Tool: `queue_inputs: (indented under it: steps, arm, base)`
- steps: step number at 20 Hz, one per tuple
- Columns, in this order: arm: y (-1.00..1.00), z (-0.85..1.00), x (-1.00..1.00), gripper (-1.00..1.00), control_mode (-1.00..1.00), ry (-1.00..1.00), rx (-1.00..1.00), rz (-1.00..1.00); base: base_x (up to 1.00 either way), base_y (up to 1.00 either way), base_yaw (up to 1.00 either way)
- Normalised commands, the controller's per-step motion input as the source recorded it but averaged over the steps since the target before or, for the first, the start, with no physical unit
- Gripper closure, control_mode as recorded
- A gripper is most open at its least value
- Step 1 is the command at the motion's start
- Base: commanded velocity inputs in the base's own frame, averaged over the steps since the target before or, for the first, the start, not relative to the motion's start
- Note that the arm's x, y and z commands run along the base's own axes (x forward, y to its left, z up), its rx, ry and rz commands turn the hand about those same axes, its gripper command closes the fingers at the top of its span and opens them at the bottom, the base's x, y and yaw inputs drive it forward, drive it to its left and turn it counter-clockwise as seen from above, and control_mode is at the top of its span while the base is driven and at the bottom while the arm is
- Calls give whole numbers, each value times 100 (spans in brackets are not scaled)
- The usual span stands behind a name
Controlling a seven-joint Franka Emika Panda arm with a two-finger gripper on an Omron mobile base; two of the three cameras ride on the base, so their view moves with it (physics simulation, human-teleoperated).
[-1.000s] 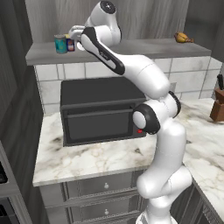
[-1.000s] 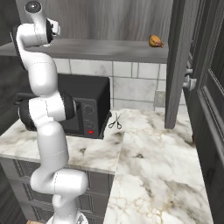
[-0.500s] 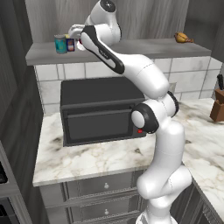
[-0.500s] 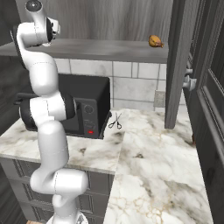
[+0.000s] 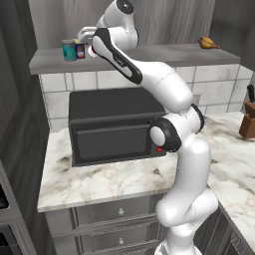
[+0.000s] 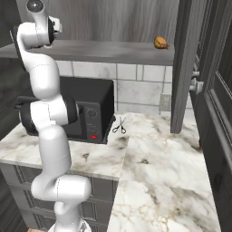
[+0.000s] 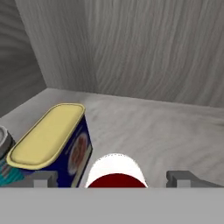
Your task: Pick the cans from the counter and place them in their designated side in the cabinet.
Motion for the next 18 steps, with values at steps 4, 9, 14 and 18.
queue_inputs:
  steps: [4,9,14,18]
  arm:
    - [0,-1,3,-100,-100,-11,0,7]
    - [0,0,10,-100,-100,-9,0,6]
    - [0,0,12,-100,-100,-10,0,7]
    - [0,0,19,-100,-100,-10,0,7]
  base:
    - [0,0,0]
    - [0,0,0]
    - [0,0,0]
    - [0,0,0]
